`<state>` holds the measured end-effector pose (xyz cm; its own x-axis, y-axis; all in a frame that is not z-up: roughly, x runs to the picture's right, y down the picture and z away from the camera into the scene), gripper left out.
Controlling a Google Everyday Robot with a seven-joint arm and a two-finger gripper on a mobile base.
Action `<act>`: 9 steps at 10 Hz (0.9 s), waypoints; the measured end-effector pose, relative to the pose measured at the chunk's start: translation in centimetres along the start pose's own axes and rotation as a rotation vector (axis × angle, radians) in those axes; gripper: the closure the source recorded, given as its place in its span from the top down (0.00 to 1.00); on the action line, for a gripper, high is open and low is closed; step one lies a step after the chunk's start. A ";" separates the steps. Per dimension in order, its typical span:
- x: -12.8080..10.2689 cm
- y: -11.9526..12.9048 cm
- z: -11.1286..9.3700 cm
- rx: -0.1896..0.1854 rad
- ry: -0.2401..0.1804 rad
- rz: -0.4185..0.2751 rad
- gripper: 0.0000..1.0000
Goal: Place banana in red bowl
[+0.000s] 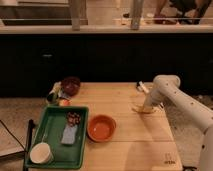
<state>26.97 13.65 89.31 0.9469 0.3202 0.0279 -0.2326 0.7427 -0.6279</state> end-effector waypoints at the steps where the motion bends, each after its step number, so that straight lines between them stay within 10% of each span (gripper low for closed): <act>1: 0.0 0.1 0.0 -0.003 -0.005 0.000 0.04; 9: -1.7 -0.2 -2.6 0.038 -0.003 -0.090 0.00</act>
<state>26.01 11.39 87.35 0.9637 0.2530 0.0856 -0.1549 0.7904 -0.5927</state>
